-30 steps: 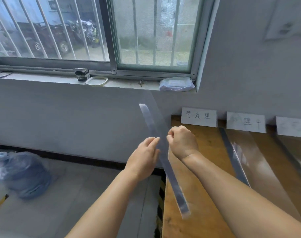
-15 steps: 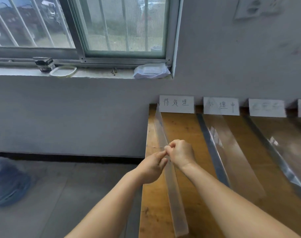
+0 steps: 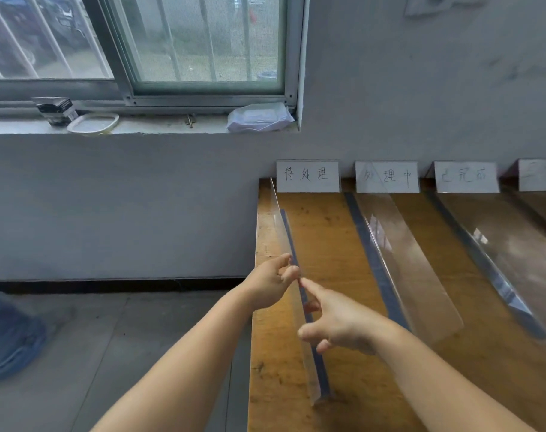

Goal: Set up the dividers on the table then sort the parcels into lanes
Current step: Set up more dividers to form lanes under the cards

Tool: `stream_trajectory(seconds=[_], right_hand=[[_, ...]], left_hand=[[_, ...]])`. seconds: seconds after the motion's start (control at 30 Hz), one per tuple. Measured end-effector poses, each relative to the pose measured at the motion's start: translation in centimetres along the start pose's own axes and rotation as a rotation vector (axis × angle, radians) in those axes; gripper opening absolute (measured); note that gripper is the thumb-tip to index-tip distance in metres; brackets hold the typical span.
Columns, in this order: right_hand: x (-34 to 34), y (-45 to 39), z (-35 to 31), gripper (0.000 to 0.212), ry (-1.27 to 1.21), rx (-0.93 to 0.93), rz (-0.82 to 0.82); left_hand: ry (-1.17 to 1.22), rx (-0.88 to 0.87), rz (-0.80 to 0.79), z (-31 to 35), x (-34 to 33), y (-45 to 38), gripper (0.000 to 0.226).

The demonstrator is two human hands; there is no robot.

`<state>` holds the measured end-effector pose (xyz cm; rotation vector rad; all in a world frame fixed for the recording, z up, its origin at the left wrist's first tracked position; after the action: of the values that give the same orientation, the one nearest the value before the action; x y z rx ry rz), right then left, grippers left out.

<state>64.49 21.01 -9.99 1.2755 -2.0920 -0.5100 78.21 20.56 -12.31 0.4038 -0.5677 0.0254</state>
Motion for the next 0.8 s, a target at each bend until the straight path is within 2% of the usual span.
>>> stream_trajectory(seconds=[0.1,0.27,0.4,0.47,0.6,0.7,0.8], right_hand=[[-0.6,-0.2,0.6,0.091,-0.002,-0.018,0.078],[0.0,-1.3,-0.6,0.074,0.065,0.045,0.264],[0.4,-1.7,-2.4,0.06,0.072,0.084,0.349],[0.3,-1.5,-2.8,0.056,0.085,0.072,0.363],[-0.8,-1.0,-2.5,0.065,0.2,0.019,0.293],[-0.9,-1.0,-2.2,0.054,0.241,0.038,0.304],[-0.8,-1.2,-2.1,0.051,0.253,0.037,0.317]], left_hand=[[-0.01,0.006,0.01,0.3,0.2,-0.5,0.054],[0.025,-0.005,0.051,0.8,0.2,-0.4,0.055],[0.026,-0.007,0.058,0.9,0.9,-0.5,0.055],[0.015,-0.004,0.069,0.8,1.2,-0.7,0.054],[0.031,0.017,0.108,0.9,1.4,-1.1,0.052],[0.028,0.019,0.141,1.2,1.4,-1.1,0.051],[0.034,0.014,0.167,1.5,1.6,-0.9,0.05]])
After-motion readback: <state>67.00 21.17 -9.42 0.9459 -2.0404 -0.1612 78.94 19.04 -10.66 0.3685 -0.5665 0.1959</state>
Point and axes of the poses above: each hand's wrist, its own y-axis away from the middle knuckle, its own x-axis out of the back of the hand, z = x × y, the point moved 6 cm from there along -y, towards the middle knuckle, and after that the axes turned 4 degrees about -z, right-handed, at the moved point
